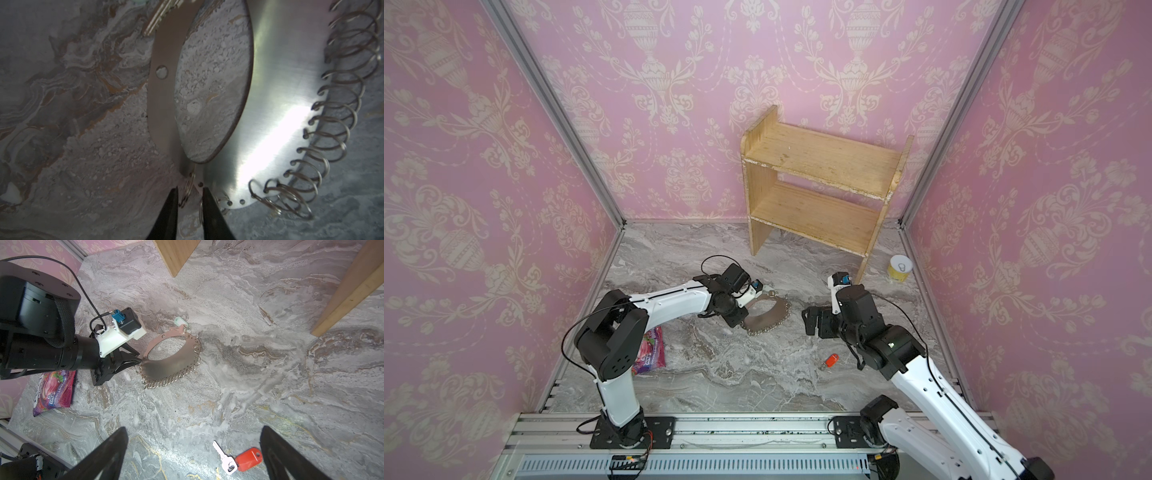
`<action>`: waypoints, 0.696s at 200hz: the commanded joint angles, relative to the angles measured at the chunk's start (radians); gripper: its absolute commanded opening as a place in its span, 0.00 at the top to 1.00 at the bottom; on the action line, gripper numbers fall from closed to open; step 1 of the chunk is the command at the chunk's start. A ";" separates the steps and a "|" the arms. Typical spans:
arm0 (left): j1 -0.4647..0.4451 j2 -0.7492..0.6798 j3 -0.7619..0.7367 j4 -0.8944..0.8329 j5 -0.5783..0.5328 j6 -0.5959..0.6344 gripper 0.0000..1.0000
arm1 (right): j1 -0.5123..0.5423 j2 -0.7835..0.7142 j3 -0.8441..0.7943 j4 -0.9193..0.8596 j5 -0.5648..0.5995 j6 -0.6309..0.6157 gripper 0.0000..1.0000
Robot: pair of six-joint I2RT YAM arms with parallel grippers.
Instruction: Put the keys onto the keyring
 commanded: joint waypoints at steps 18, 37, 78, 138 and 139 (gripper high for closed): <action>0.002 0.016 0.024 0.004 -0.012 0.019 0.85 | 0.007 -0.002 0.011 0.023 0.001 -0.003 0.00; 0.002 0.008 0.021 -0.003 -0.008 0.013 0.93 | 0.006 -0.003 0.009 0.026 0.000 -0.001 0.00; -0.002 -0.077 -0.007 -0.030 0.010 -0.011 1.00 | 0.007 -0.003 0.001 0.038 -0.012 -0.002 0.00; -0.025 -0.405 -0.042 -0.017 0.070 -0.018 1.00 | 0.018 0.046 0.022 0.117 -0.076 -0.104 0.00; -0.024 -0.411 -0.042 -0.014 0.072 -0.017 1.00 | 0.019 0.047 0.023 0.119 -0.076 -0.108 0.00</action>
